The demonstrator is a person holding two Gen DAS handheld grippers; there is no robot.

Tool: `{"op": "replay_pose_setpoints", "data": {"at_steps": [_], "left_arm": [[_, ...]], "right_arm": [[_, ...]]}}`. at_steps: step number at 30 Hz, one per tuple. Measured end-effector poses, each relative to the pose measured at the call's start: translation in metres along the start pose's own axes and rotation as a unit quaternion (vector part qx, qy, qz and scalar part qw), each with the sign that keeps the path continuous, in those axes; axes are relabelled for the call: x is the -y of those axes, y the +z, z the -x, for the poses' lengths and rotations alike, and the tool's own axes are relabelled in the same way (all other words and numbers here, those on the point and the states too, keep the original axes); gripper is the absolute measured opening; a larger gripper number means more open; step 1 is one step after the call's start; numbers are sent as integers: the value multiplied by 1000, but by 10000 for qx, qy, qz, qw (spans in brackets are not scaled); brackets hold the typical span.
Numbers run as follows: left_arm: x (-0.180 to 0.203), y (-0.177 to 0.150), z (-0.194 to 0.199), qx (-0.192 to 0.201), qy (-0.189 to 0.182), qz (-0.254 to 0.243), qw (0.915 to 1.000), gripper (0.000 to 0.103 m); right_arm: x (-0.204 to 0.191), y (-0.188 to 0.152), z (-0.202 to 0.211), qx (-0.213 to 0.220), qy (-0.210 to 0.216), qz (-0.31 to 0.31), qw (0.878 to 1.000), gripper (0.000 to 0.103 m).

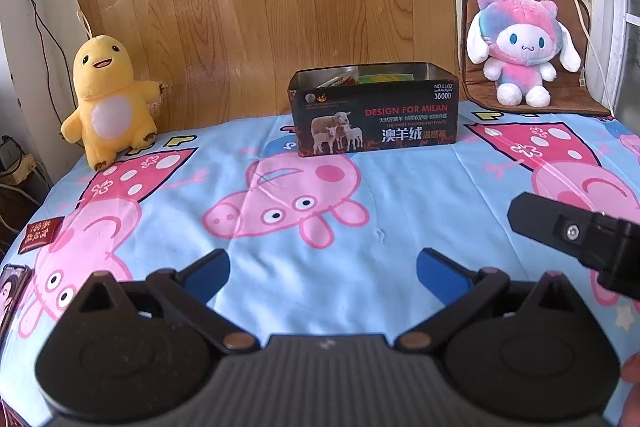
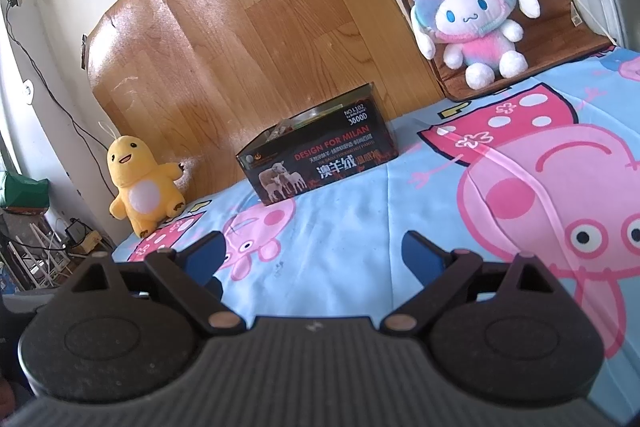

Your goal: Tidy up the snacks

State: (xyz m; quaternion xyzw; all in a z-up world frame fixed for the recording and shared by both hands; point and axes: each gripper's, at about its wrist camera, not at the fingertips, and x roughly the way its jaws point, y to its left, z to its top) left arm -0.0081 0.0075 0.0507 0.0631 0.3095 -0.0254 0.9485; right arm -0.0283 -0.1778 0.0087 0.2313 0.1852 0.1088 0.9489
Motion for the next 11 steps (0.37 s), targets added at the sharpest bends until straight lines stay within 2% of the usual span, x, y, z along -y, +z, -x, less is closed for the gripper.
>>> {"op": "replay_pose_setpoints", "data": {"at_steps": [11], "left_arm": [[0, -2, -3, -99, -201, 14, 9997, 103]], "right_arm": [[1, -1, -1, -10, -10, 0, 10000, 96]]}}
